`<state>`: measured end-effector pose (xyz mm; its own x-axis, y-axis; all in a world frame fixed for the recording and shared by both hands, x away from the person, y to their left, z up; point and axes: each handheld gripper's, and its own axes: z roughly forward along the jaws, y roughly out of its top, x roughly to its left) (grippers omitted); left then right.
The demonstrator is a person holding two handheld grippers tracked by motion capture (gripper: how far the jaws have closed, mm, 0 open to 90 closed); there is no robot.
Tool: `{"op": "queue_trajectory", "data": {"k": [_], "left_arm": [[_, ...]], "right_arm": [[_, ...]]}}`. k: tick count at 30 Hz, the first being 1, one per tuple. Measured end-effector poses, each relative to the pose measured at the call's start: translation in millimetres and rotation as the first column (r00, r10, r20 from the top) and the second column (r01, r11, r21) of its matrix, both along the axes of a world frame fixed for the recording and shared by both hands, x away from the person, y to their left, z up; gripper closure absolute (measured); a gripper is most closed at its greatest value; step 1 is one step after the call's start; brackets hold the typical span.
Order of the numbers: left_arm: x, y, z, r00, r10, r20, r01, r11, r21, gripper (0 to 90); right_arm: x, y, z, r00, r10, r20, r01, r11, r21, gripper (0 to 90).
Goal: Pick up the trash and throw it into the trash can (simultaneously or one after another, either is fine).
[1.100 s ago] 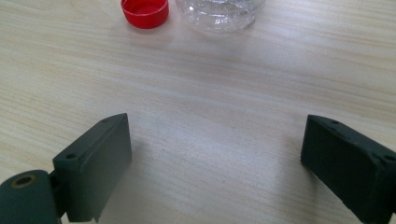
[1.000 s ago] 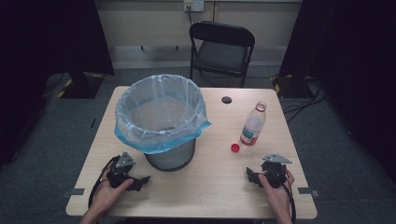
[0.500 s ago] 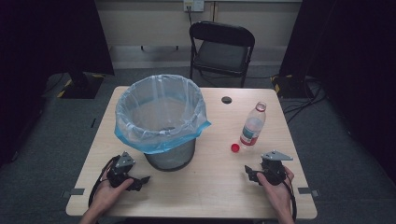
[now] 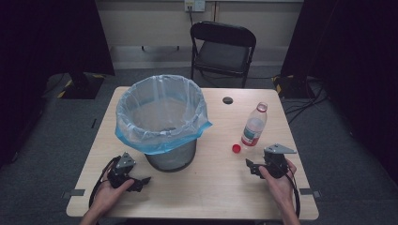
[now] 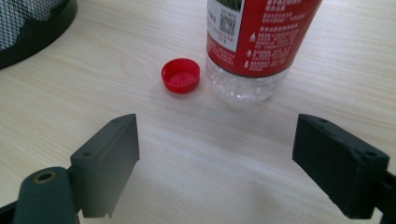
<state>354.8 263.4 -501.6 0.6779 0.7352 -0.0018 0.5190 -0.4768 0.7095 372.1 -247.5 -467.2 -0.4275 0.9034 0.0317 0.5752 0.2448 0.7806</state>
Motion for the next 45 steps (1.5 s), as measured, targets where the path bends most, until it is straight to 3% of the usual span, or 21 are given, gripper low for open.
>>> {"op": "queue_trajectory", "data": {"k": [5, 18, 22, 23, 31, 45], "left_arm": [[0.0, 0.0, 0.0, 1.0000, 0.000, 0.000, 0.000, 1.0000, 0.000, 0.0], [0.0, 0.0, 0.0, 1.0000, 0.000, 0.000, 0.000, 1.0000, 0.000, 0.0], [0.0, 0.0, 0.0, 1.0000, 0.000, 0.000, 0.000, 1.0000, 0.000, 0.0], [-0.1, 0.0, 0.0, 1.0000, 0.000, 0.000, 0.000, 1.0000, 0.000, 0.0], [0.0, 0.0, 0.0, 1.0000, 0.000, -0.001, 0.000, 1.0000, 0.000, 0.0], [0.0, 0.0, 0.0, 1.0000, 0.000, 0.000, 0.000, 1.0000, 0.001, 0.0]], "right_arm": [[10.2, -1.9, 8.8, 0.9999, 0.000, 0.010, 0.000, 0.9997, 0.025, 15.2], [28.5, 2.4, 13.5, 0.9997, -0.004, 0.025, 0.004, 0.9999, 0.010, 14.8], [39.0, 2.1, 15.9, 0.9995, -0.006, 0.032, 0.005, 0.9996, 0.027, 14.4], [44.5, 1.7, 15.0, 0.9996, -0.011, 0.025, 0.010, 0.9990, 0.043, 14.4], [58.9, -0.1, 9.6, 0.9984, -0.036, 0.044, 0.035, 0.9986, 0.040, 15.6], [71.0, 4.0, -2.1, 0.9964, -0.049, 0.069, 0.046, 0.9982, 0.039, 19.4]]}}
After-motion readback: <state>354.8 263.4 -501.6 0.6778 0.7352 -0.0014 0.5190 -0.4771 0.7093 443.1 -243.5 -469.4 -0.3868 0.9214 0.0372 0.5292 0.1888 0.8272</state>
